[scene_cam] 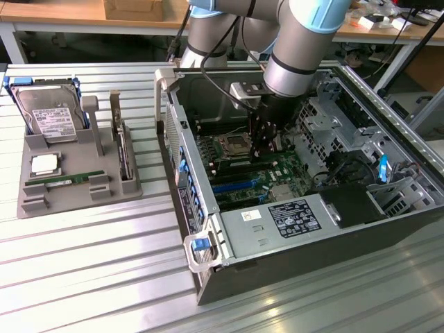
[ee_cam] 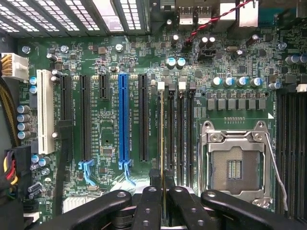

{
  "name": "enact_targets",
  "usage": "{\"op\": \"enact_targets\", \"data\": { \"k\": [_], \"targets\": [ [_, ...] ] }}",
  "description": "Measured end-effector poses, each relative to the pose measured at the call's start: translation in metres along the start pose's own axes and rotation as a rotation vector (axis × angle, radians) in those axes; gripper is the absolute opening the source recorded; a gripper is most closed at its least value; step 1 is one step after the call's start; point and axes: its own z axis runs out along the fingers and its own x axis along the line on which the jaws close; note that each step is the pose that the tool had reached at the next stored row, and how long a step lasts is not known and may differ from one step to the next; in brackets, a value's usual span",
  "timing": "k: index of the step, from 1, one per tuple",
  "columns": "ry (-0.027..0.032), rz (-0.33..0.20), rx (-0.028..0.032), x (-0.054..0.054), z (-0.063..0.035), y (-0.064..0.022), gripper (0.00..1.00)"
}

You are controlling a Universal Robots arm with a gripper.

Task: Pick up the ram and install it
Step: 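Insert the ram into the slot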

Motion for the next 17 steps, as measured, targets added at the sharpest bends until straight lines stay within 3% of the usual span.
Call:
{"op": "enact_targets", "data": {
  "k": [17],
  "targets": [
    [0.0009, -0.014, 0.0003, -0.0006, 0.0077, -0.0006, 0.13]
  ]
}}
